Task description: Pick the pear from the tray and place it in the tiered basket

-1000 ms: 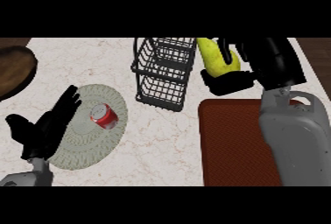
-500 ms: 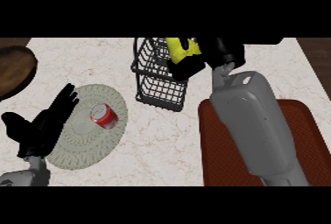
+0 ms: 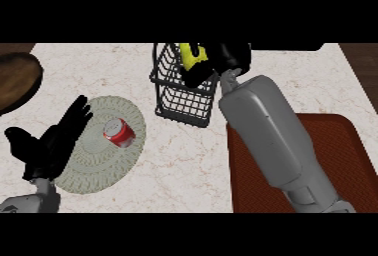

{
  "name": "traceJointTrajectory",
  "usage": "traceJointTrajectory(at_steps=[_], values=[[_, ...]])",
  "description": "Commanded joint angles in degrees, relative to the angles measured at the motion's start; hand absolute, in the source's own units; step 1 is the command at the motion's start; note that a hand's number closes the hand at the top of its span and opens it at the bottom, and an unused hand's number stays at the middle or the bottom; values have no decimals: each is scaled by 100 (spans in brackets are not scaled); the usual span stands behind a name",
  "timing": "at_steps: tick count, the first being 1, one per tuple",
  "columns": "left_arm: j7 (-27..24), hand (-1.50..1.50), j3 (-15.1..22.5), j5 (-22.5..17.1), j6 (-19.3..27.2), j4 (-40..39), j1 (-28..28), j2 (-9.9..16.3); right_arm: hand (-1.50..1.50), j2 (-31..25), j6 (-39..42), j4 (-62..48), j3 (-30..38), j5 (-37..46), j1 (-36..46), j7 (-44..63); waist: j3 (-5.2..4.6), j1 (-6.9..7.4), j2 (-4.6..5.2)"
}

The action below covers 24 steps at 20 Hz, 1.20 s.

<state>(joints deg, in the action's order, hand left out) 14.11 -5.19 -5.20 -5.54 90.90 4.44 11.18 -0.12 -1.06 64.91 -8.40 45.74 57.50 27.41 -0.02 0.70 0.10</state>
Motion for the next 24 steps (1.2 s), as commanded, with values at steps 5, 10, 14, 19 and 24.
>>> traceJointTrajectory(at_steps=[5,10,14,19,24], values=[[94,0,-7,35,18,-151,301,-50,150,4,-1323,-1700,78,306,153,-962,1,42,32],[-153,0,262,311,165,-175,122,-329,150,10,-2302,-1676,134,-150,543,-711,2,102,37],[-475,0,-8,116,-141,-408,77,-107,-150,9,-2417,-2296,-14,-639,954,-988,-2,103,34],[-193,0,13,64,-174,-239,54,-102,-150,8,-2667,-2775,-149,-702,1095,-1159,0,92,23],[-55,0,1,113,-107,8,55,-51,-150,7,-2981,-2967,286,-1530,1320,-1537,2,193,52]])
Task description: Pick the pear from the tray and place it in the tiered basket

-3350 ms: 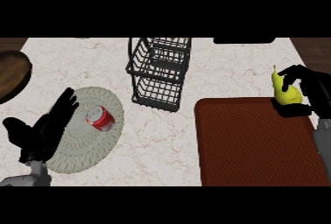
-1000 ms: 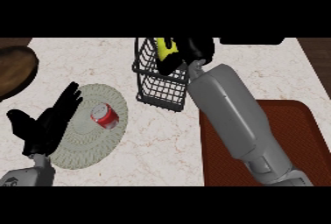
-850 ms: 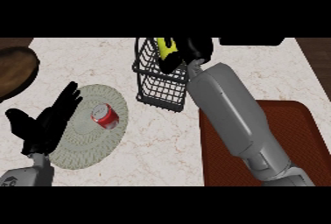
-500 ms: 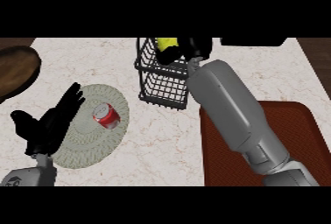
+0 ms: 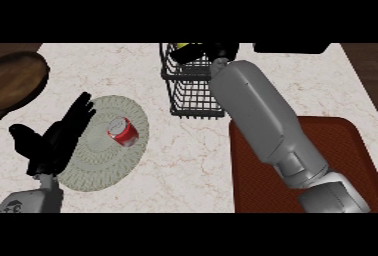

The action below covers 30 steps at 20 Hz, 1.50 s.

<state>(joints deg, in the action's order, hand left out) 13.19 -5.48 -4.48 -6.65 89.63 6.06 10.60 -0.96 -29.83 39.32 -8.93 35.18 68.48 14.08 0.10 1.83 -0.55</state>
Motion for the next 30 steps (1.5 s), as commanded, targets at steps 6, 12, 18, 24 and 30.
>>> traceJointTrajectory(at_steps=[6,12,18,24,30], values=[[264,0,-78,-110,33,251,-64,-4,-150,93,-354,171,848,-1525,15,-474,-5,-28,81],[29,0,-130,-144,-90,-24,-134,-1,-150,-167,-357,605,1707,-2482,-178,-1143,-6,-102,97],[149,0,-240,-145,-92,93,-64,128,-150,-713,-421,1218,2030,-2647,-785,-1085,-7,-226,42],[198,0,-4,89,147,459,-386,-134,-150,-1670,242,2168,2302,-2937,-1360,-492,-7,-264,12],[73,0,-134,33,-8,258,-244,-4,-150,-2683,1045,1920,2979,-3455,-1642,-839,-8,-166,62]])
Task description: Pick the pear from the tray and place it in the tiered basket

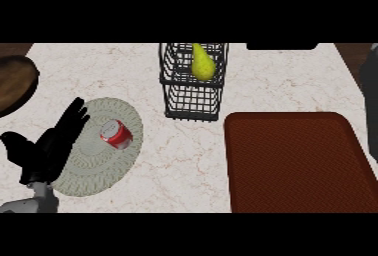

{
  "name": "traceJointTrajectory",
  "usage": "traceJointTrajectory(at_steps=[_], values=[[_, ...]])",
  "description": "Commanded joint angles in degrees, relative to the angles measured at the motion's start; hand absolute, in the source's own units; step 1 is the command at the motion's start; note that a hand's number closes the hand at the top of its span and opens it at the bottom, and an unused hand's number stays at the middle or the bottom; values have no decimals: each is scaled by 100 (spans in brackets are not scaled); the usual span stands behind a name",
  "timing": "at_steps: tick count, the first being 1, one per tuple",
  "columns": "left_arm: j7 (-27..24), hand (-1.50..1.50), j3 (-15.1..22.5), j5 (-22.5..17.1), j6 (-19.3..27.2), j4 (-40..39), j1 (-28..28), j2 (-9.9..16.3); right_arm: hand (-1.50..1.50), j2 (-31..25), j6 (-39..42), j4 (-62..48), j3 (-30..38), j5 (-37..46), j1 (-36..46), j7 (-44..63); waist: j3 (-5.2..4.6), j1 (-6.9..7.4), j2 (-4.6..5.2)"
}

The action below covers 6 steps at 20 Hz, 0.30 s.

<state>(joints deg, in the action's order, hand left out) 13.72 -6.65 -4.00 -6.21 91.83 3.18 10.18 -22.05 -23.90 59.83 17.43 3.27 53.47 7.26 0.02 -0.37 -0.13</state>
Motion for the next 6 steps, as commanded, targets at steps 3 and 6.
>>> traceJointTrajectory(at_steps=[3,6], values=[[-353,0,156,177,23,17,-351,-204,-150,-817,810,510,445,-492,-736,8,-1,22,2],[122,0,64,68,17,410,-244,-51,-150,-1188,1276,493,736,-812,-1025,-83,0,37,2]])
